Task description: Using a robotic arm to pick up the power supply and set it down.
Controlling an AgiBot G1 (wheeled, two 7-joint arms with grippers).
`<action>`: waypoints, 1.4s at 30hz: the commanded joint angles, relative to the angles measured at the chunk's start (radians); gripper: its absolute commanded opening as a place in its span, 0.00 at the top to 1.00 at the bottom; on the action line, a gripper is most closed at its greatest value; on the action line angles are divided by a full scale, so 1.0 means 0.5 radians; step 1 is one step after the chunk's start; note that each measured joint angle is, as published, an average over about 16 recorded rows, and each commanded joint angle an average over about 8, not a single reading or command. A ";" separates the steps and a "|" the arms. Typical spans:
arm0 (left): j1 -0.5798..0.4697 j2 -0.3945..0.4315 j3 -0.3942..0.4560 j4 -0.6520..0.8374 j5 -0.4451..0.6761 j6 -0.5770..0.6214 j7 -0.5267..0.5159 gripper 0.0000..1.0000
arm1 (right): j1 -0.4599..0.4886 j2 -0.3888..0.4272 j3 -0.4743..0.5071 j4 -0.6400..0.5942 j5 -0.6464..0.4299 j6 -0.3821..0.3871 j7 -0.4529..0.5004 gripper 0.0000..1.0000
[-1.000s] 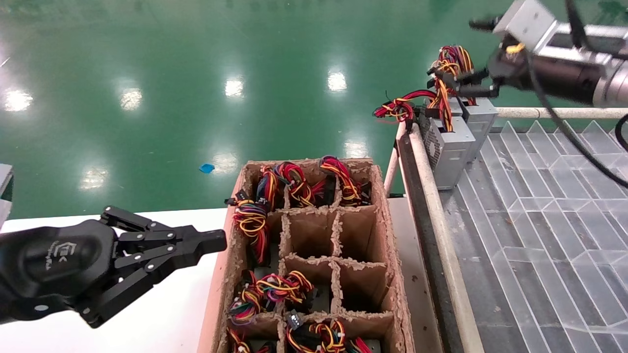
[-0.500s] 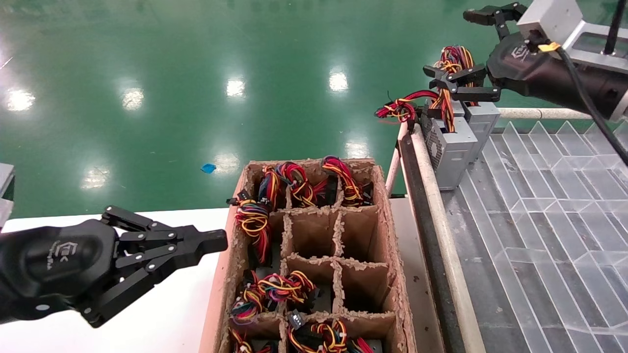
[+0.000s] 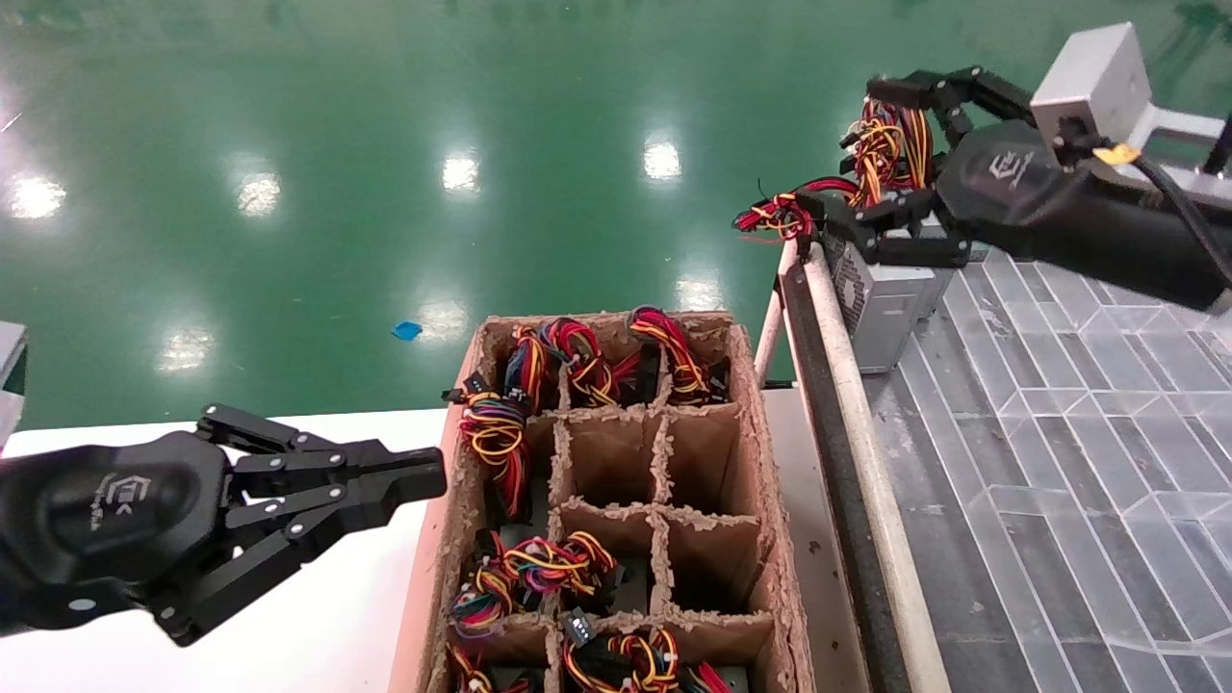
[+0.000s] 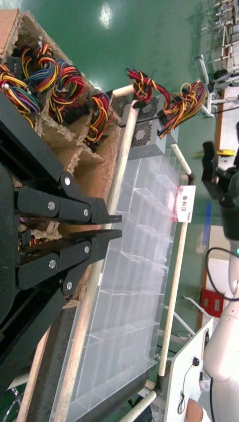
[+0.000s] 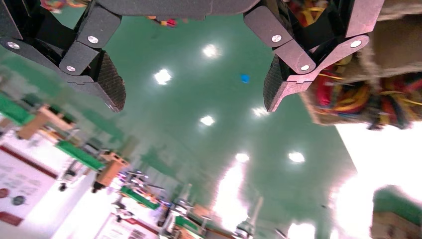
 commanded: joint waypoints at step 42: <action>0.001 0.000 0.000 0.000 0.000 -0.001 0.000 0.00 | -0.925 0.414 0.040 1.217 0.758 -0.488 0.947 0.00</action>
